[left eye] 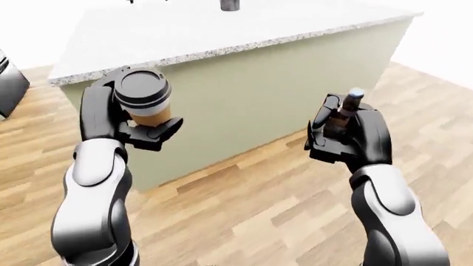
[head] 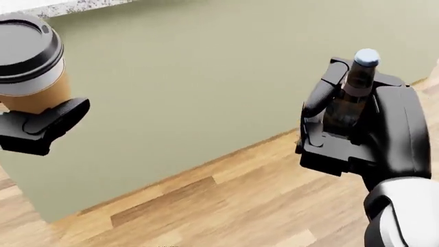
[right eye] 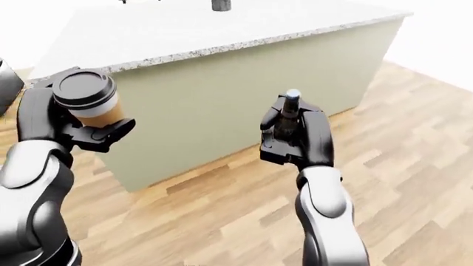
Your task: Move the drinks to the dining counter.
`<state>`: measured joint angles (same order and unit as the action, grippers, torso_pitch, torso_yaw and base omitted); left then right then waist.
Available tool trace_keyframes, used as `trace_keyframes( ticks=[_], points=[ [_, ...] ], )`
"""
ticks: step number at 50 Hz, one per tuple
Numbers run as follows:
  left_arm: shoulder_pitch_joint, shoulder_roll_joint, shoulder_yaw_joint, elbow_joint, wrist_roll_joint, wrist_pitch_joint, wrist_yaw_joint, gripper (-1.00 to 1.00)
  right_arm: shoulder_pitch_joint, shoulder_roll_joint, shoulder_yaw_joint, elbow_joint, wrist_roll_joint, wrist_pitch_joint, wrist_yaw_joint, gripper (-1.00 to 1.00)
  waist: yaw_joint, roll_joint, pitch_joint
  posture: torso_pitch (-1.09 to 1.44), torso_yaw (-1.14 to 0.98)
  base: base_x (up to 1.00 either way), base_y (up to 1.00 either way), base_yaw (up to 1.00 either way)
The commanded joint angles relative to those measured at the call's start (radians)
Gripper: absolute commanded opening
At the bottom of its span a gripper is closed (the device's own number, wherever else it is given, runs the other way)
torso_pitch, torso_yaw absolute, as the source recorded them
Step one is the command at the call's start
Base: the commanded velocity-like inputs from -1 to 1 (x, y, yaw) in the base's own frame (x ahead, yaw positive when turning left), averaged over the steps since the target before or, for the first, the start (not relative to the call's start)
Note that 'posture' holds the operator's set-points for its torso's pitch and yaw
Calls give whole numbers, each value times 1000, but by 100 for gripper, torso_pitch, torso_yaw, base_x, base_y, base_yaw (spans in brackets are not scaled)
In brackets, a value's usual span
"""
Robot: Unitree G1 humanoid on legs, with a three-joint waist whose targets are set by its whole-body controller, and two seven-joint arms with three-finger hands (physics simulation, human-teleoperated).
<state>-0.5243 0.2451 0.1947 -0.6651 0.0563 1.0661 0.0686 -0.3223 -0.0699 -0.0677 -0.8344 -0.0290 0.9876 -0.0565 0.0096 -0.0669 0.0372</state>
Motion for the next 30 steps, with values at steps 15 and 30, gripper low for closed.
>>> trace_keyframes(
  ticks=[15,30],
  points=[
    [-29,16,21,-38,16,-48,10,-100,-45,5,21,-55,13,-59,12,-100,14,156,-31,0,0,0,0,100],
    [-22,5,3,-23,33,-73,9,-100,-49,6,45,-17,-20,-67,40,-100,-12,41,-4,0,0,0,6,60]
  ],
)
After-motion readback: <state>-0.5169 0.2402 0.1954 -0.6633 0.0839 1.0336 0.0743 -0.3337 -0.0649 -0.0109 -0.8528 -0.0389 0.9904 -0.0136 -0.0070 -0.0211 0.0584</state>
